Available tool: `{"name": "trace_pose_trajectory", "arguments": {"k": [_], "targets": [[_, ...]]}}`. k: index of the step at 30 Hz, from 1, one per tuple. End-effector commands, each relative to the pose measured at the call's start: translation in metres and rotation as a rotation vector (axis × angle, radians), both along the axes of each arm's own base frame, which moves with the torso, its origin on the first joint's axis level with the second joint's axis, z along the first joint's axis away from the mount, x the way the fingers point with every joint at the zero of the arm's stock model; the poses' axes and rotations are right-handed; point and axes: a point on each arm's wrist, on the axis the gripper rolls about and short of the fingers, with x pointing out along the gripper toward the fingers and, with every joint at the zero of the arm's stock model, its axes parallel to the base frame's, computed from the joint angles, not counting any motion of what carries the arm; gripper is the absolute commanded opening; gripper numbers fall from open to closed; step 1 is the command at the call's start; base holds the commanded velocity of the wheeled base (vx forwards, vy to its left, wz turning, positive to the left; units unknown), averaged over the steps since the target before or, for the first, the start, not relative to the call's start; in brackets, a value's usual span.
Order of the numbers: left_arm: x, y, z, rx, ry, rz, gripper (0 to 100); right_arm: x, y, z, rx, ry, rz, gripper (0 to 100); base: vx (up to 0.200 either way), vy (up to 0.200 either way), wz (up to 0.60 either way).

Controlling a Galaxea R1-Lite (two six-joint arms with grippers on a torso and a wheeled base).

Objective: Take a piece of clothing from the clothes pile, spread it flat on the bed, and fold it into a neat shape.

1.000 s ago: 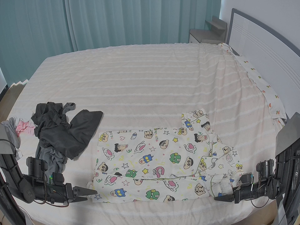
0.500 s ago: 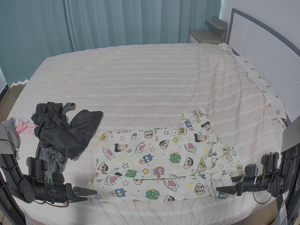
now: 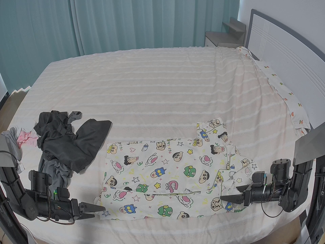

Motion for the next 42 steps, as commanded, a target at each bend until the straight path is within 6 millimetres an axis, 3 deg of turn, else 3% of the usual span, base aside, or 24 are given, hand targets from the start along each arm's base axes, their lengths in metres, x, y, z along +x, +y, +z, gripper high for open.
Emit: {"name": "trace_pose_trajectory", "arguments": {"k": [1,10,18,23,33,38,42], "targets": [[0.000,0.000,0.000,0.000,0.002,0.000,100,-0.009,0.004,0.006,0.002,-0.013,0.025,100,0.000,0.000,0.00],[0.000,0.000,0.000,0.000,-0.001,-0.002,100,-0.034,-0.008,0.019,-0.011,-0.043,0.008,100,0.000,0.000,0.00],[0.000,0.000,0.000,0.000,0.002,-0.002,100,-0.029,-0.005,0.028,-0.012,-0.115,0.025,100,0.000,0.000,0.00],[0.000,0.000,0.000,0.000,0.002,-0.002,100,-0.040,0.001,0.036,-0.009,-0.117,0.065,100,0.000,0.000,0.00],[0.000,0.000,0.000,0.000,0.002,-0.002,100,-0.051,-0.003,0.024,-0.061,0.013,0.082,100,0.000,0.000,0.00],[0.000,0.000,0.000,0.001,0.001,-0.001,100,-0.048,-0.023,0.038,-0.053,-0.066,-0.003,100,0.000,0.000,0.00],[0.000,0.000,0.000,0.001,0.003,-0.002,100,-0.048,-0.031,0.037,-0.037,-0.049,-0.027,100,0.000,0.000,0.00]]}}
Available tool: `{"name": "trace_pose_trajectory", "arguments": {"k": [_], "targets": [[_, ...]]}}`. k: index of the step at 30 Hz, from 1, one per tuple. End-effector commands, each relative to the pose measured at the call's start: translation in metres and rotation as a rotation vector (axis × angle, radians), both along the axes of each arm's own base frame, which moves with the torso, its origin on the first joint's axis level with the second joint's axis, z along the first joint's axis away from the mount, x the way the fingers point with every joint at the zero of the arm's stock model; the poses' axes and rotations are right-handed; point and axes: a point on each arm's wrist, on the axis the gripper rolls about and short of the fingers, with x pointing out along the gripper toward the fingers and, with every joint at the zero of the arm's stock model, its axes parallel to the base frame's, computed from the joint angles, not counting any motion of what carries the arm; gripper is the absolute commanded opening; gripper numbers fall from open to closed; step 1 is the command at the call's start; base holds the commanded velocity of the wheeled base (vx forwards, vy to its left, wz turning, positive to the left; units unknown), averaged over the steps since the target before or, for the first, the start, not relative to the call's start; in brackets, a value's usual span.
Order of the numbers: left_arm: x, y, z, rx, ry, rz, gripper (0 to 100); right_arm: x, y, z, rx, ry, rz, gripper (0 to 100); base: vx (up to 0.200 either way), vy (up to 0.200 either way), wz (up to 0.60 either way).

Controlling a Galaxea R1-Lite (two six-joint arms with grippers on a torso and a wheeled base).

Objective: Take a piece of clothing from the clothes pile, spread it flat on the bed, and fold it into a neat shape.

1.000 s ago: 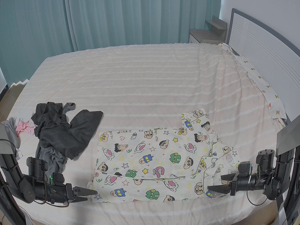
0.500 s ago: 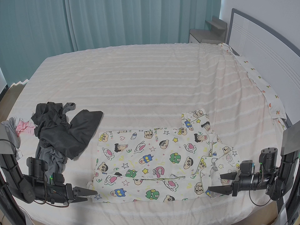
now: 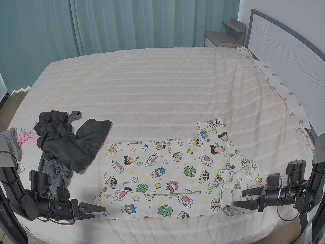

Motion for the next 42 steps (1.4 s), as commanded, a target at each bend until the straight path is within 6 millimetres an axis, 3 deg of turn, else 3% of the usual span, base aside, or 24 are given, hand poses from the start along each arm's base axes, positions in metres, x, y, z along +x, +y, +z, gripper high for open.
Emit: {"name": "trace_pose_trajectory", "arguments": {"k": [1,5,8,13,20,26,34,42], "targets": [[0.000,0.000,0.000,0.001,0.002,0.001,100,-0.004,-0.011,0.005,0.012,-0.008,-0.043,100,0.000,0.000,0.00],[0.000,0.000,0.000,0.001,-0.001,-0.001,100,-0.004,-0.008,0.001,0.015,0.011,-0.024,100,0.000,0.000,0.00],[0.000,0.000,0.000,0.001,0.002,0.001,100,0.018,0.001,-0.008,0.004,0.021,-0.053,100,0.000,0.000,0.00],[-0.001,0.000,-0.001,0.001,0.004,-0.001,100,0.045,0.005,-0.006,0.061,0.056,-0.181,100,0.000,0.000,0.00],[-0.001,0.000,-0.001,0.011,-0.010,-0.010,100,0.065,0.003,-0.023,0.032,0.063,-0.237,100,0.000,0.000,0.00],[-0.001,0.000,-0.003,0.020,-0.011,-0.021,100,0.070,0.008,-0.028,0.032,0.071,-0.222,100,0.000,0.000,0.00],[-0.002,0.000,-0.003,0.019,-0.009,-0.021,100,0.061,0.036,-0.016,0.040,0.035,-0.118,100,0.000,0.000,0.00],[-0.001,0.000,-0.003,0.020,-0.011,-0.021,100,0.038,0.057,-0.010,0.034,0.046,-0.014,100,0.000,0.000,0.00]]}}
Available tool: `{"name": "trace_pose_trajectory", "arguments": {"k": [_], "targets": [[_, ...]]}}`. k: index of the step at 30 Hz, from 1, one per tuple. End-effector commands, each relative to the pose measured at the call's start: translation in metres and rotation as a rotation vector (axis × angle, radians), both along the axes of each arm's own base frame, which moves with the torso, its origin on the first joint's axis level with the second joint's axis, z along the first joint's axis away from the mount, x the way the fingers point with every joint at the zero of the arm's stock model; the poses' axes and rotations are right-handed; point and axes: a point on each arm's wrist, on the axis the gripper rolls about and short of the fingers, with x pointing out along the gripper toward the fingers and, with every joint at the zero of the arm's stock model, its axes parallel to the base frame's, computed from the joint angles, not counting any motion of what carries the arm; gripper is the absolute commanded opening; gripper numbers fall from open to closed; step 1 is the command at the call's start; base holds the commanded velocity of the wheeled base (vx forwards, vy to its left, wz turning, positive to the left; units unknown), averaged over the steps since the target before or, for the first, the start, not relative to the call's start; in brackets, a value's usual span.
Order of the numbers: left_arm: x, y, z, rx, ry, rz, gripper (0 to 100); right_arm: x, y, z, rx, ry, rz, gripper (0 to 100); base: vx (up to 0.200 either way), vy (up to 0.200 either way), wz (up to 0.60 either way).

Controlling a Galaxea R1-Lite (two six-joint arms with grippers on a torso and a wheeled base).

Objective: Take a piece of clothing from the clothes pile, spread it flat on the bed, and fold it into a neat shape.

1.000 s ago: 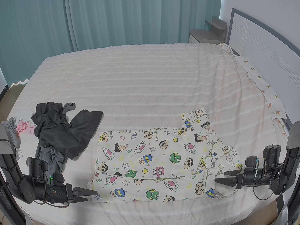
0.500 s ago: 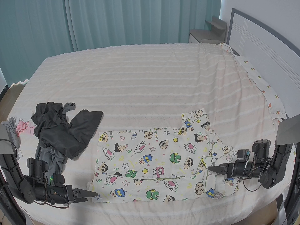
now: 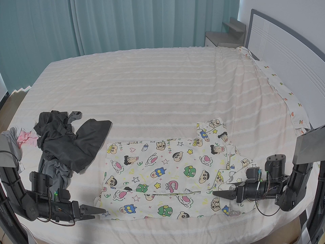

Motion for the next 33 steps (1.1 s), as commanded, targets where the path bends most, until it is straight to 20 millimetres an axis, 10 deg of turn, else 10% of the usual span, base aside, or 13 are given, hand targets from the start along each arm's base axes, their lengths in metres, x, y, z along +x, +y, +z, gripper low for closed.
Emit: {"name": "trace_pose_trajectory", "arguments": {"k": [1,16,33], "targets": [[0.000,0.000,0.000,0.000,0.002,0.000,100,-0.013,0.010,0.003,-0.001,0.002,0.054,100,0.000,0.000,0.00],[0.000,0.000,0.000,0.000,0.001,0.000,100,-0.044,0.053,-0.016,-0.033,0.073,0.257,100,0.000,0.000,0.00],[0.000,0.000,0.000,0.000,0.001,-0.002,100,-0.062,-0.013,0.018,0.017,0.163,-0.056,100,0.000,0.000,0.00]]}}
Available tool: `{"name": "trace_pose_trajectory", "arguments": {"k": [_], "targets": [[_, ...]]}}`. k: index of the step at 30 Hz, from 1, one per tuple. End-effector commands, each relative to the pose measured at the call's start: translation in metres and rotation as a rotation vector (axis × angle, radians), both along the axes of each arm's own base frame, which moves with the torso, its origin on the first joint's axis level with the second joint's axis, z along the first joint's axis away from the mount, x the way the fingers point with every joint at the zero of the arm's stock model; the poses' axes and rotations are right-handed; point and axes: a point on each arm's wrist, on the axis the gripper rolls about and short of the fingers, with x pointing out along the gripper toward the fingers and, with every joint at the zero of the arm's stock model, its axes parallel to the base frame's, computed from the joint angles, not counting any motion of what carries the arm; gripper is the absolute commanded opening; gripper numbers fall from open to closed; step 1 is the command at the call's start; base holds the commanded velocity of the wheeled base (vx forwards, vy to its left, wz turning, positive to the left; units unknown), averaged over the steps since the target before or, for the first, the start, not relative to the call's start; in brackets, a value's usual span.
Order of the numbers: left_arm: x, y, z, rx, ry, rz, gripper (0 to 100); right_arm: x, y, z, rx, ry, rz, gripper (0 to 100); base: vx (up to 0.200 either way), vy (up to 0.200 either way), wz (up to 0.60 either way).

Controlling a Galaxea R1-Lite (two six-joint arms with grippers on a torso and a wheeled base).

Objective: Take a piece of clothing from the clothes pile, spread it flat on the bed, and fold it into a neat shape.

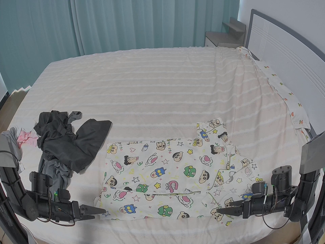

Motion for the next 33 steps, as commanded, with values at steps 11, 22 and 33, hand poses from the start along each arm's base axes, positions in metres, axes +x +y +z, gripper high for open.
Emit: {"name": "trace_pose_trajectory", "arguments": {"k": [11,22,33], "targets": [[0.000,0.000,0.000,0.000,0.002,0.000,100,-0.018,-0.012,0.015,-0.015,0.089,-0.058,100,0.000,0.000,0.00],[0.000,0.000,0.000,0.000,0.002,0.000,100,-0.021,-0.016,-0.001,-0.103,0.167,-0.085,100,0.000,0.000,0.00],[0.000,0.000,0.000,0.000,0.002,0.000,100,-0.009,-0.015,-0.015,-0.199,0.126,-0.164,100,0.000,0.000,0.00]]}}
